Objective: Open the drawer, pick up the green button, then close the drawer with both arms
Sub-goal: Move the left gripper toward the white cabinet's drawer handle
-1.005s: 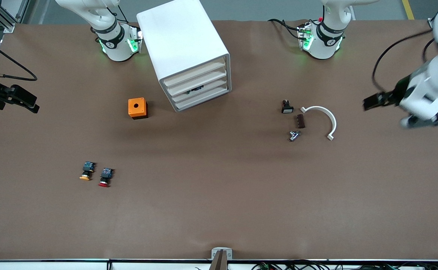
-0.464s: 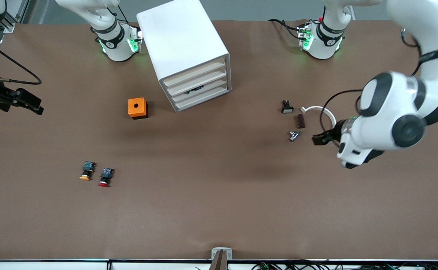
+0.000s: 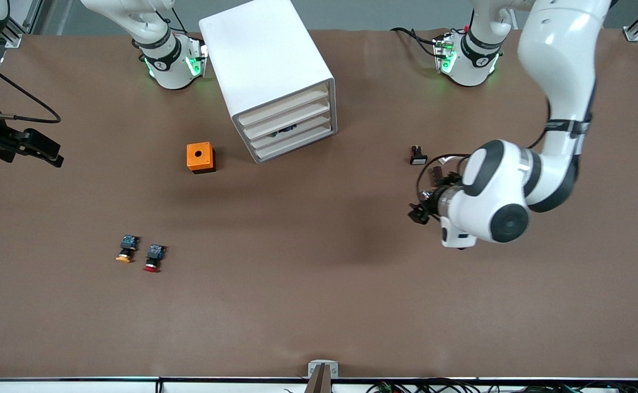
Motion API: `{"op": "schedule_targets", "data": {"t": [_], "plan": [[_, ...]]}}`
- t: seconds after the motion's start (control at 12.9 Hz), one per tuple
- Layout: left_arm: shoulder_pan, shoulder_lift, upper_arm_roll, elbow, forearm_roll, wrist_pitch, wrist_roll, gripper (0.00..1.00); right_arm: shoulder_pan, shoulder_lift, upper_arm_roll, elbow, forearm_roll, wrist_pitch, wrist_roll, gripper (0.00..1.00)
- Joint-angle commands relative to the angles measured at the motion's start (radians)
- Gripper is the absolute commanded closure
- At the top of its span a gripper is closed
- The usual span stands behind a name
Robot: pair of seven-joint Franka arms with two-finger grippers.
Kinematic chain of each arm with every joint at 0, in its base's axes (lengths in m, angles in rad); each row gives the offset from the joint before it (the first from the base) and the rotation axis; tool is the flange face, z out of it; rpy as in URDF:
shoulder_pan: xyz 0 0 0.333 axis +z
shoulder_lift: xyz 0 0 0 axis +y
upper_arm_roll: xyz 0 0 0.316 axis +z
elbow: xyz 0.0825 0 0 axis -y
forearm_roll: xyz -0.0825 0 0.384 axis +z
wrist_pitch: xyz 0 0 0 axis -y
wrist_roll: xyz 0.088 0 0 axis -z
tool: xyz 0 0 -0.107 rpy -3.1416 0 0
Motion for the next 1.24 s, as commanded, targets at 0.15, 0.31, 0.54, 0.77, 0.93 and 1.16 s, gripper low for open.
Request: {"op": "schedule_targets", "data": {"t": [0.15, 0.31, 0.54, 0.77, 0.93, 1.16], "plan": [[-0.022, 0.04, 0.005, 0.032, -0.081, -0.012, -0.304, 0.0, -0.008, -0.003, 0.007, 0.0, 0.013, 0.0, 0.003, 0.0], [-0.031, 0.066, 0.005, 0.031, -0.237, -0.012, -0.332, 0.01, -0.013, -0.003, 0.005, -0.018, 0.013, 0.004, 0.002, 0.0], [-0.031, 0.106, 0.006, 0.029, -0.443, -0.012, -0.453, 0.01, -0.016, -0.007, 0.001, -0.023, 0.013, -0.007, -0.003, 0.0], [-0.109, 0.165, 0.005, 0.034, -0.494, -0.012, -0.651, 0.05, -0.016, -0.006, -0.001, -0.026, 0.013, -0.008, -0.006, 0.0], [-0.152, 0.204, 0.005, 0.034, -0.525, -0.012, -0.761, 0.12, -0.014, -0.006, 0.001, -0.026, 0.013, -0.008, -0.006, 0.0], [-0.186, 0.287, 0.006, 0.034, -0.678, -0.012, -0.889, 0.29, -0.014, -0.007, 0.001, -0.024, 0.013, -0.01, -0.006, 0.0]]}}
